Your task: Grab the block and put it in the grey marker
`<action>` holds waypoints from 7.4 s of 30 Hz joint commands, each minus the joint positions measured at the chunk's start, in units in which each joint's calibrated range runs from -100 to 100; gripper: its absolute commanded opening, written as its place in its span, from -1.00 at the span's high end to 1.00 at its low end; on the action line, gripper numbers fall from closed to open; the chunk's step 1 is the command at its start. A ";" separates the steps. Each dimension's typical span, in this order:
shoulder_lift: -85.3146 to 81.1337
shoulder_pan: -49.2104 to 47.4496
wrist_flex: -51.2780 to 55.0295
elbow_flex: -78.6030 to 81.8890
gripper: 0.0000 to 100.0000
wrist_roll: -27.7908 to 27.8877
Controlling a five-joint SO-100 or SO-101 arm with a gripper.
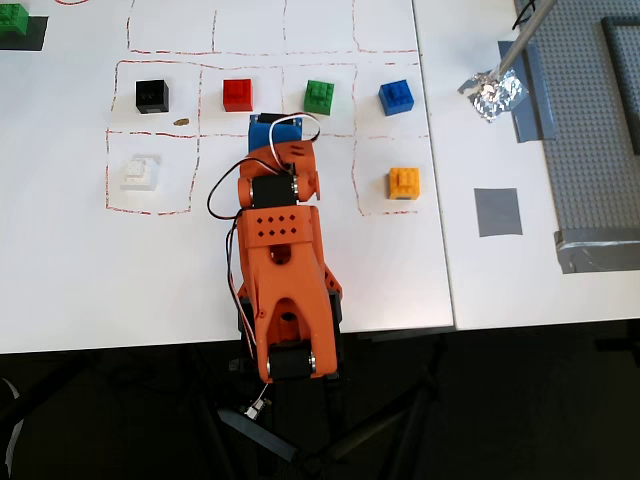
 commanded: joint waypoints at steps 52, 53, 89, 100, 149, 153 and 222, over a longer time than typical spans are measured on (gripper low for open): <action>23.53 -0.01 10.26 -21.49 1.00 7.72; 25.60 0.70 11.33 -23.58 1.00 7.86; 82.38 13.93 18.26 -70.45 0.42 4.44; 86.00 14.11 17.12 -74.44 0.36 4.79; 88.59 9.87 10.26 -71.18 1.00 6.59; 83.59 8.46 16.06 -74.80 1.00 7.72; 110.13 91.04 13.12 -99.10 0.98 49.38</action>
